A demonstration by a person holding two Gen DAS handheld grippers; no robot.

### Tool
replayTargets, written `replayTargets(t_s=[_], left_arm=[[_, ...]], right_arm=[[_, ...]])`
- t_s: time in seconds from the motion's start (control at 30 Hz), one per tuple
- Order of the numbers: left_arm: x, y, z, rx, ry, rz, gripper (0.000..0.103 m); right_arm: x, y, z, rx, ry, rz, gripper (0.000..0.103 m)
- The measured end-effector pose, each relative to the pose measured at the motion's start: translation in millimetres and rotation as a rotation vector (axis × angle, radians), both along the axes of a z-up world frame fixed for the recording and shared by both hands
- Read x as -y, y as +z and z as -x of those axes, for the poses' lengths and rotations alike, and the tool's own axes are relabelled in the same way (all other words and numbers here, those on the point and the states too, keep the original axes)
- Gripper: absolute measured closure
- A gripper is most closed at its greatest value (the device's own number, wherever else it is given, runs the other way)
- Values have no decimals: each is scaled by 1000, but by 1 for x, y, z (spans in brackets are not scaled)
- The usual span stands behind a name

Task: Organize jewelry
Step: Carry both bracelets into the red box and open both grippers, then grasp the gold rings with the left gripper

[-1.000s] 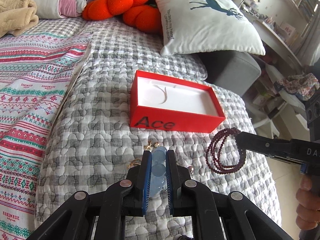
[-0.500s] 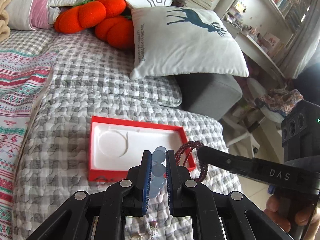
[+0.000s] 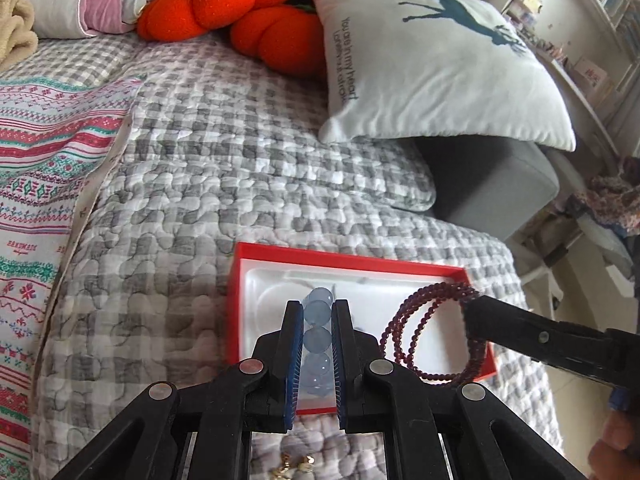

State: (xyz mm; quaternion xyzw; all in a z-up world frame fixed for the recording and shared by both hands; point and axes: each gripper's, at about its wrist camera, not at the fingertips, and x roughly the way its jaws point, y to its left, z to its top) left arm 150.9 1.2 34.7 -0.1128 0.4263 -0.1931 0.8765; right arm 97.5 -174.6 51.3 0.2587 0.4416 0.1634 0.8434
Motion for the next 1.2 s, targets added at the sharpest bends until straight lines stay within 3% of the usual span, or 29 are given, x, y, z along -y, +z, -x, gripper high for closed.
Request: replayTargets(t_s=[0.13, 0.47, 0.53, 0.6, 0.73, 0.87, 0.93, 1.07, 1.2], left_arm=[[2, -8, -4, -5, -9, -36, 95], [15, -2, 6, 18, -31, -140, 94], [15, 4, 14, 36, -37, -167, 89], [14, 9, 23, 44, -44, -183, 74], [8, 19, 45, 55, -47, -195, 68], [1, 25, 66, 64, -38, -217, 49], [-3, 26, 77, 64, -30, -231, 44], [-13, 25, 96, 59, -8, -268, 30], [-20, 19, 114, 88, 13, -327, 19]], right_arm=[[12, -12, -4, -23, -44, 93, 94], [20, -12, 7, -44, -56, 161, 91], [20, -6, 15, -40, -54, 178, 84], [18, 0, 24, -32, -55, 212, 76], [11, 10, 47, -16, -48, 256, 76], [3, 17, 68, -5, -48, 301, 75], [0, 18, 79, -5, -44, 319, 66], [-7, 17, 99, -6, -32, 348, 62], [-12, 10, 116, -2, -31, 367, 43]])
